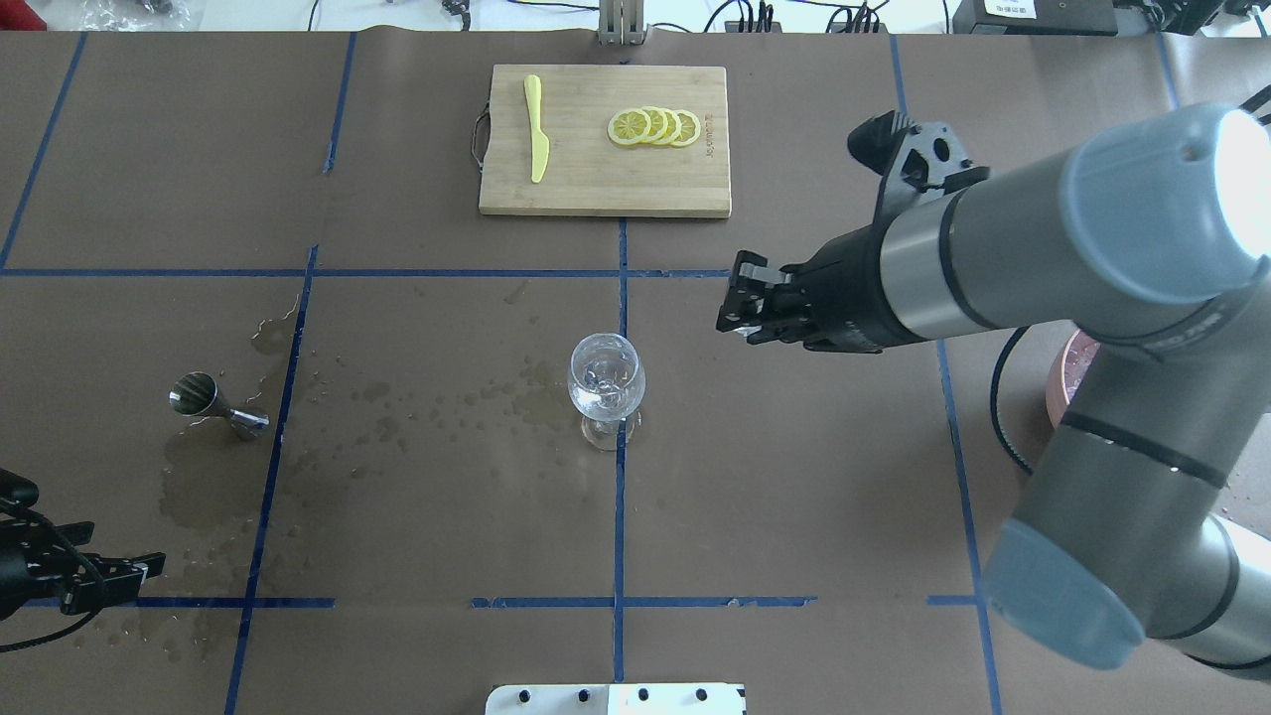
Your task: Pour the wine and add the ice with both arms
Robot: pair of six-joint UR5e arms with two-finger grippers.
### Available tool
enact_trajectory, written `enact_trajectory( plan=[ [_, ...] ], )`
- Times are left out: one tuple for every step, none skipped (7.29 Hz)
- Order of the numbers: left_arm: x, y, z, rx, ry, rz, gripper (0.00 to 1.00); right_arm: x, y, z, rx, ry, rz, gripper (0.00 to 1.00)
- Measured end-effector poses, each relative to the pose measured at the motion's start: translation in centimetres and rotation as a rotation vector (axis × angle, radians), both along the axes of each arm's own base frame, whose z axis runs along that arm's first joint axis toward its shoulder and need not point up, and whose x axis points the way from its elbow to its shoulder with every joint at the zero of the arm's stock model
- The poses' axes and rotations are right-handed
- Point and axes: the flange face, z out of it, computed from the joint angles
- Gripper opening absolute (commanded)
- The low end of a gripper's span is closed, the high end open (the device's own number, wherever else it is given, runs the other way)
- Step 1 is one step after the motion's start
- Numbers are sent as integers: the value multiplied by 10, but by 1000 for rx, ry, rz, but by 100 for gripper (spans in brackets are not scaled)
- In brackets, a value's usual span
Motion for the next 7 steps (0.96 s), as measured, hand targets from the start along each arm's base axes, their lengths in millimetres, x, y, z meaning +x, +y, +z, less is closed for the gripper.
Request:
enact_trajectory(
  plan=[
    [-5,-2,-18,-42,-18,24,100,-29,5,-11,4,9,-1,0],
    [-9,-3,-34,-77,-27,46,100,-51,7,-18,5,16,-8,0],
    [-14,-3,-49,-106,-34,66,100,-69,7,-23,3,22,-18,0],
    [-17,-3,-63,-131,-46,81,100,-82,6,-29,1,26,-24,0],
    [-20,-2,-76,-149,-61,92,100,-91,4,-33,0,28,-28,0],
    [-22,-1,-83,-157,-69,95,100,-95,3,-36,-1,28,-29,20],
    [-24,-1,-87,-163,-70,100,100,-97,2,-38,-2,28,-29,58]
  ],
)
